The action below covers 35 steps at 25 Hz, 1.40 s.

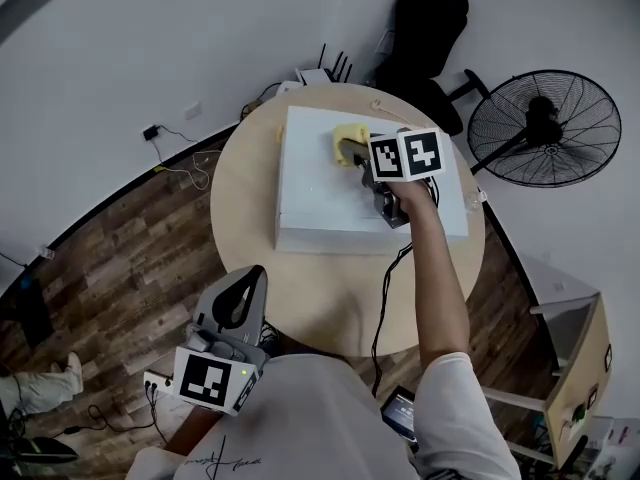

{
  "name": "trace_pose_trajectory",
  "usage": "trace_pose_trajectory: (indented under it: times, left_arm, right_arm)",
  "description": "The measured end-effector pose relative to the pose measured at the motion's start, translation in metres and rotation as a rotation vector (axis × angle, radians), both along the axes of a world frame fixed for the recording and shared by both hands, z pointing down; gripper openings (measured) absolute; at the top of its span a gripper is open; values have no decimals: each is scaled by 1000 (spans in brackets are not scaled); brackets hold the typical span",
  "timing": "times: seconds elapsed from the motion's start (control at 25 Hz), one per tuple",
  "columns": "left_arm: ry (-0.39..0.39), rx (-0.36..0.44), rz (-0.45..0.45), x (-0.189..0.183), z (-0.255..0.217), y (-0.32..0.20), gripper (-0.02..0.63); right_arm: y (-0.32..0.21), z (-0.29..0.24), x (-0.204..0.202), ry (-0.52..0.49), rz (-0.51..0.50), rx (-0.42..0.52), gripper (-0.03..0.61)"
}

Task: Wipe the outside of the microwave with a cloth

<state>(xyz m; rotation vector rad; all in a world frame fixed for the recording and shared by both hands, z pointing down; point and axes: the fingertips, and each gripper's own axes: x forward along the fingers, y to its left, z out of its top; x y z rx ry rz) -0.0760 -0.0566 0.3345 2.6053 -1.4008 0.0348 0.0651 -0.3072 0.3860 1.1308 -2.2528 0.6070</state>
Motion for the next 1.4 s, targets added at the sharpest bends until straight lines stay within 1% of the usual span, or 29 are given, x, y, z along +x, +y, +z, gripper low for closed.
trace_pose_trajectory:
  times: [0.16, 0.52, 0.8, 1.0, 1.12, 1.24, 1.4]
  left_arm:
    - [8, 1, 64, 28, 0, 0, -11]
    - [16, 0, 164, 81, -3, -5, -11]
    - [13, -6, 208, 116, -3, -15, -11]
    - [12, -18, 226, 135, -1, -24, -11]
    - [11, -23, 230, 140, 0, -27, -11]
    - [8, -29, 225, 142, 2, -30, -11]
    - [11, -31, 206, 139, 4, -32, -11]
  right_arm:
    - [7, 1, 50, 5, 66, -4, 133]
    - [23, 12, 159, 26, 206, -28, 133]
    - [36, 22, 245, 53, 317, -57, 135]
    - [38, 29, 298, 107, 392, -76, 133]
    - [37, 36, 320, 183, 422, -87, 133]
    - [36, 47, 329, 253, 424, -107, 133]
    - [32, 57, 327, 285, 426, -121, 135]
